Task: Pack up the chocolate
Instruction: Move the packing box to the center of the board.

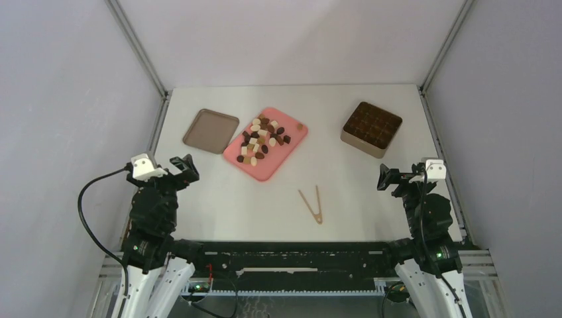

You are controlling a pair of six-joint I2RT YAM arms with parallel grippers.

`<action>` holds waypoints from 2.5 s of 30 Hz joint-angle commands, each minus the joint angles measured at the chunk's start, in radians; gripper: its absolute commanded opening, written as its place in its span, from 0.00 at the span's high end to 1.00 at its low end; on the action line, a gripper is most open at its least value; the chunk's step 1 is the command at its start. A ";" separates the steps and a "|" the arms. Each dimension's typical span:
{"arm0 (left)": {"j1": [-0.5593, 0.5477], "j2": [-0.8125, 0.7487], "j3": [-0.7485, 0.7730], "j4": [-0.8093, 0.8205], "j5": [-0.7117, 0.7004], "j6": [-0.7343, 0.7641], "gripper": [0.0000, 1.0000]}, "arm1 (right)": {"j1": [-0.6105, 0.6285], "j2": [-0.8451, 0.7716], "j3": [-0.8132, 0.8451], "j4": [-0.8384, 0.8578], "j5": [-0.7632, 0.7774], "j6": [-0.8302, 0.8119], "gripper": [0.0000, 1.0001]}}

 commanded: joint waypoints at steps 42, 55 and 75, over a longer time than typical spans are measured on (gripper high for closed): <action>-0.110 -0.045 -0.033 0.043 0.006 0.033 0.00 | -0.158 1.161 0.398 0.345 -0.408 0.077 0.01; -0.109 0.002 -0.029 0.048 0.016 0.043 0.00 | -0.158 1.544 0.685 0.170 -0.438 -0.136 0.35; -0.109 -0.006 -0.033 0.053 0.043 0.044 0.00 | 0.044 1.623 0.779 -0.024 -0.451 -0.387 1.00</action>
